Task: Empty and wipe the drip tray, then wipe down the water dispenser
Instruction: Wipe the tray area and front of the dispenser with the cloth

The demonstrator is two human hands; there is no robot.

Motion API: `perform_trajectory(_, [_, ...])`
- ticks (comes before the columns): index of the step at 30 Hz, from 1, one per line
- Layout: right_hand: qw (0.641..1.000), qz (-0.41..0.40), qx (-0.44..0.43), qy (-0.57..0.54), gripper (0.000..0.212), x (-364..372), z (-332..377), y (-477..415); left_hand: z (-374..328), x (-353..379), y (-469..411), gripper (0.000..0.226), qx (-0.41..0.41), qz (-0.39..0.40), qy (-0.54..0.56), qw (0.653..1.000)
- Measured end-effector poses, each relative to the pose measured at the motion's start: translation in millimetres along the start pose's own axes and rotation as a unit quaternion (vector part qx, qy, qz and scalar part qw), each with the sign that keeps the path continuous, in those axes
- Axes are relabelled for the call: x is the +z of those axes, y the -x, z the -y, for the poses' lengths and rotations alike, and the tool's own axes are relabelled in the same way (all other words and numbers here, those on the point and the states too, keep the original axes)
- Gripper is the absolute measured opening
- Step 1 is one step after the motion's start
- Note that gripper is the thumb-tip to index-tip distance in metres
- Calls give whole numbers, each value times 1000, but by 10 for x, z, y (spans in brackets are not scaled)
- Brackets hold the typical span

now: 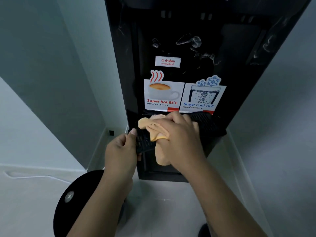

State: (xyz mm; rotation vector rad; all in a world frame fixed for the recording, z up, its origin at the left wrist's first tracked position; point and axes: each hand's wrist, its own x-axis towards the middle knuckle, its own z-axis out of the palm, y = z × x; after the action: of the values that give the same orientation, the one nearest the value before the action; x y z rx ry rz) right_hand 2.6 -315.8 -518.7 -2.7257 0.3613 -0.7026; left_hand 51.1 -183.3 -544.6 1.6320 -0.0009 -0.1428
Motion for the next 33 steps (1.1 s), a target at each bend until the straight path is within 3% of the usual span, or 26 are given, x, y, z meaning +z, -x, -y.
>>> perform_trajectory(2, [998, 5, 26, 61, 54, -114, -200, -28, -6, -40, 3, 53, 5, 2, 2, 1000])
perform_trajectory(4, [984, -19, 140, 112, 58, -260, -550, -11, -15, -73, 2, 54, -1, 8, 15, 1000])
perform_trajectory(6, [960, -72, 265, 51, 42, -348, -730, 2, -23, -65, 11, 53, -9, 14, 29, 999])
perform_trajectory(7, [957, -74, 275, 51, 40, -330, -674, -1, -29, -39, 20, 52, -14, 16, 35, 999])
perform_trajectory(10, [993, 22, 114, 32, 65, -124, -182, 39, -28, 81, 55, 49, -14, 23, 41, 999])
perform_trajectory(13, [994, 22, 20, -110, 51, -44, 91, 122, 10, 55, 30, 48, 4, 31, 29, 999])
perform_trajectory(16, [937, -76, 193, -281, 36, -282, -179, 112, 29, -110, -34, 34, 48, 59, 14, 997])
perform_trajectory(18, [855, -215, 341, -327, 23, -527, -402, 111, 21, -201, -56, 25, 71, 74, 9, 995])
perform_trajectory(19, [817, -247, 394, -342, 16, -624, -483, 140, 14, -225, -53, 24, 79, 83, 6, 993])
perform_trajectory(20, [791, -242, 433, -358, 14, -697, -526, 179, 9, -237, -47, 24, 85, 89, 4, 992])
perform_trajectory(22, [782, -165, 468, -377, 16, -740, -564, 263, -31, -263, -34, 25, 101, 87, 2, 991])
perform_trajectory(26, [783, -127, 474, -382, 25, -867, -576, 375, -218, -351, -10, 23, 147, 89, 65, 983])
perform_trajectory(30, [735, -53, 476, -480, 40, -1003, -599, 359, -329, -341, 54, 20, 165, 152, 125, 966])
perform_trajectory(33, [734, -8, 477, -483, 47, -1028, -658, 393, -393, -329, 88, 35, 146, 195, 186, 952])
